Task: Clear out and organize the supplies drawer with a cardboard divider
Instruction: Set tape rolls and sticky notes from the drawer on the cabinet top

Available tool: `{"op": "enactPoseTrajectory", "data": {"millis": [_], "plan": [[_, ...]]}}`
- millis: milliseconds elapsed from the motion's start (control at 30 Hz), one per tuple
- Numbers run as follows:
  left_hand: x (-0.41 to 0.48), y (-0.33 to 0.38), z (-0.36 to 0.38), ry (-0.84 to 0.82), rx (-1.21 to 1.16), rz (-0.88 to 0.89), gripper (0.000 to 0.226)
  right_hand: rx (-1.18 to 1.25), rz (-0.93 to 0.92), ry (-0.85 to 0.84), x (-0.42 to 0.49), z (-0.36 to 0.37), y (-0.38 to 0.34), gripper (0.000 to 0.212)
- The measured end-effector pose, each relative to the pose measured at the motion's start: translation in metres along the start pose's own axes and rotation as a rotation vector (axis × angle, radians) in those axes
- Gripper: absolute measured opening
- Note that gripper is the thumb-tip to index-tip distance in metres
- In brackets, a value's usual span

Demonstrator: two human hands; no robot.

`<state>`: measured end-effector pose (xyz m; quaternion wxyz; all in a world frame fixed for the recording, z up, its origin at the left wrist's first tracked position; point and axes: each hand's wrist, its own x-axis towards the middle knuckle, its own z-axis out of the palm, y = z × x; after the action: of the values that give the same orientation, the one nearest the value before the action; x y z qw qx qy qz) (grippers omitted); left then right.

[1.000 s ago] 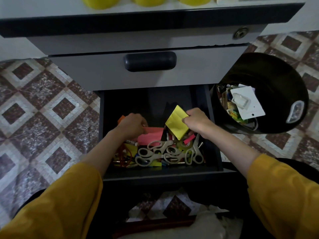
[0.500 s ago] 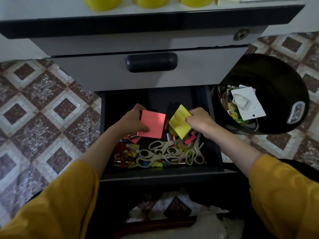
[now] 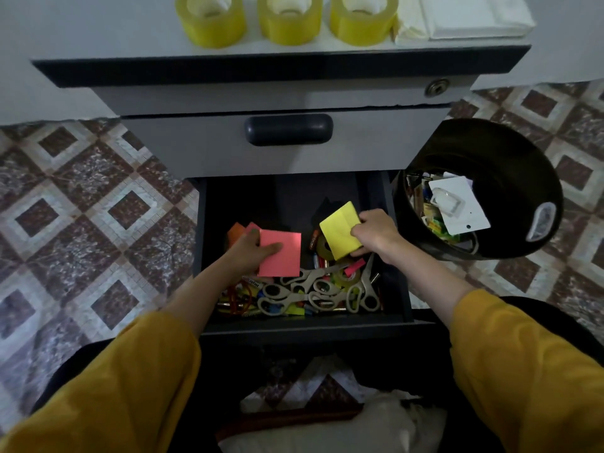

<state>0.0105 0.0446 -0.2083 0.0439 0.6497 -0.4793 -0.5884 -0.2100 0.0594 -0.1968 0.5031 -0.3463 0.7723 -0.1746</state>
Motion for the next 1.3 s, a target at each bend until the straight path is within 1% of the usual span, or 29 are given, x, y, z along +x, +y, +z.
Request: {"op": "enactPoseTrajectory", "data": {"millis": [67,133,167,233,300,400,433,500,567,633,700,767,867,933,1000,1100,1167,1233,1300], "plan": [[-0.013,-0.003,0.003,-0.031,0.006,-0.017,0.039,0.042,0.009,0.006,-0.005,-0.001,0.004,0.021],[-0.027,-0.003,0.005,-0.025,-0.017,-0.035,0.038,0.073,0.025,0.012,-0.012,-0.001,0.007,0.032],[-0.032,-0.001,0.006,-0.026,-0.044,-0.043,0.039,0.087,0.029,0.017,-0.016,-0.001,0.008,0.031],[-0.046,0.004,0.007,-0.035,-0.096,-0.046,0.038,0.114,0.022,0.026,-0.027,-0.006,0.007,0.025],[-0.06,0.011,0.005,-0.047,-0.105,-0.025,0.036,0.158,-0.004,0.043,-0.039,-0.013,0.005,0.024],[-0.082,0.023,-0.002,0.003,-0.072,0.049,0.033,0.229,-0.049,0.09,-0.058,-0.031,-0.001,0.021],[-0.087,0.027,-0.004,0.019,-0.097,0.068,0.03,0.242,-0.064,0.109,-0.061,-0.037,-0.002,0.02],[-0.1,0.037,-0.008,0.034,-0.206,0.1,0.016,0.259,-0.119,0.158,-0.071,-0.052,-0.005,0.016],[-0.112,0.051,-0.011,0.029,-0.263,0.145,0.008,0.267,-0.176,0.195,-0.082,-0.068,-0.009,0.004],[-0.123,0.064,-0.012,0.038,-0.255,0.185,0.009,0.321,-0.208,0.213,-0.093,-0.083,-0.013,0.011],[-0.132,0.078,-0.013,0.057,-0.274,0.217,0.013,0.422,-0.221,0.211,-0.102,-0.095,-0.015,0.012],[-0.14,0.096,-0.012,0.057,-0.301,0.245,0.011,0.518,-0.223,0.204,-0.11,-0.112,-0.017,0.014],[-0.148,0.122,-0.009,-0.006,-0.326,0.294,0.014,0.62,-0.211,0.193,-0.122,-0.135,-0.02,0.009],[-0.153,0.14,-0.005,-0.066,-0.316,0.329,0.01,0.664,-0.209,0.218,-0.127,-0.151,-0.019,0.014],[-0.156,0.16,-0.001,-0.099,-0.316,0.357,0.009,0.706,-0.202,0.256,-0.13,-0.166,-0.019,0.015],[-0.158,0.191,0.003,-0.108,-0.342,0.397,0.012,0.788,-0.193,0.289,-0.13,-0.184,-0.021,0.015],[-0.157,0.213,0.006,-0.117,-0.356,0.43,0.014,0.846,-0.197,0.293,-0.13,-0.196,-0.026,0.009],[-0.154,0.235,0.006,-0.126,-0.4,0.457,0.016,0.916,-0.209,0.285,-0.128,-0.206,-0.031,0.017],[-0.152,0.255,0.005,-0.094,-0.413,0.473,0.017,0.975,-0.224,0.273,-0.126,-0.214,-0.038,0.011]]}}
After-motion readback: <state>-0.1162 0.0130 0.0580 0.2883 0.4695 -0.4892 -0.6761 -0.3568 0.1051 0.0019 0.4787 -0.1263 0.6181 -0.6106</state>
